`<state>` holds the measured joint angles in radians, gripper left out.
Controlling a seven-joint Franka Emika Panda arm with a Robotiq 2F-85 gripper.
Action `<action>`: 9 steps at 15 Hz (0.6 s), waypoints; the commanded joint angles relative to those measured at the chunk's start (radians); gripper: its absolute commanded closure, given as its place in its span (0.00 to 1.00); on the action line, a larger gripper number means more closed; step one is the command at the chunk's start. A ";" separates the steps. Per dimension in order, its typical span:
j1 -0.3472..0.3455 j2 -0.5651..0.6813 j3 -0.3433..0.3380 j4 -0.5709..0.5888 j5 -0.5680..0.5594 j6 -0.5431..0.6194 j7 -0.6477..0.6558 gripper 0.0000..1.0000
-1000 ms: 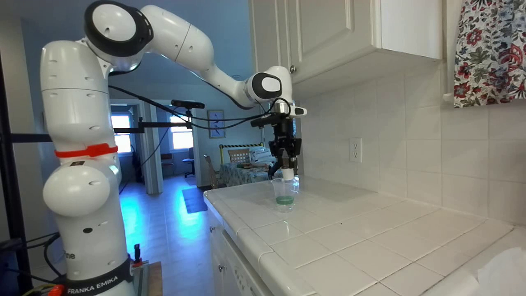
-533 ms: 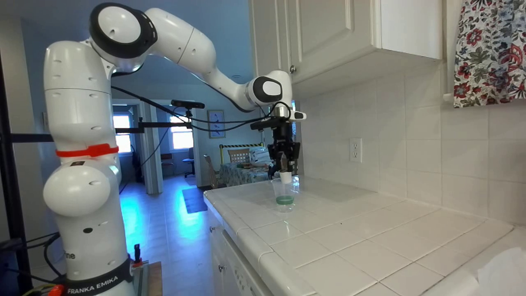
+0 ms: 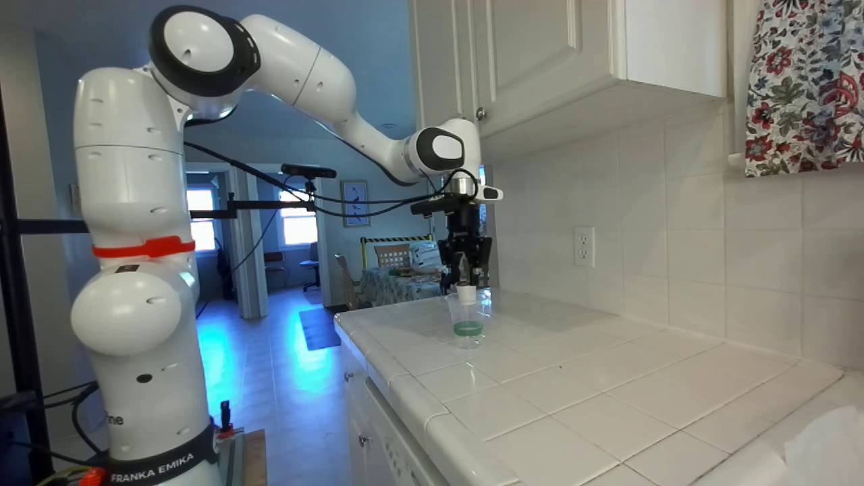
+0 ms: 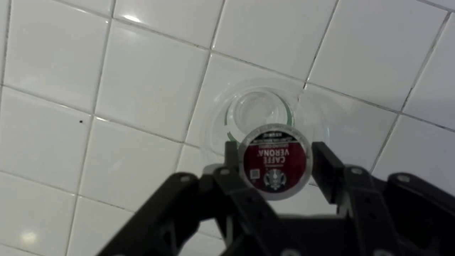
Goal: Put the coffee pod in the cup
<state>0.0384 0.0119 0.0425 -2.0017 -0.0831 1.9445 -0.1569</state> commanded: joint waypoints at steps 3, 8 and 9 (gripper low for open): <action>-0.002 0.026 -0.003 0.042 0.016 -0.033 -0.026 0.06; -0.002 0.022 -0.003 0.040 0.015 -0.033 -0.026 0.00; -0.003 0.017 -0.003 0.039 0.020 -0.040 -0.027 0.00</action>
<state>0.0383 0.0121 0.0424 -2.0017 -0.0831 1.9432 -0.1570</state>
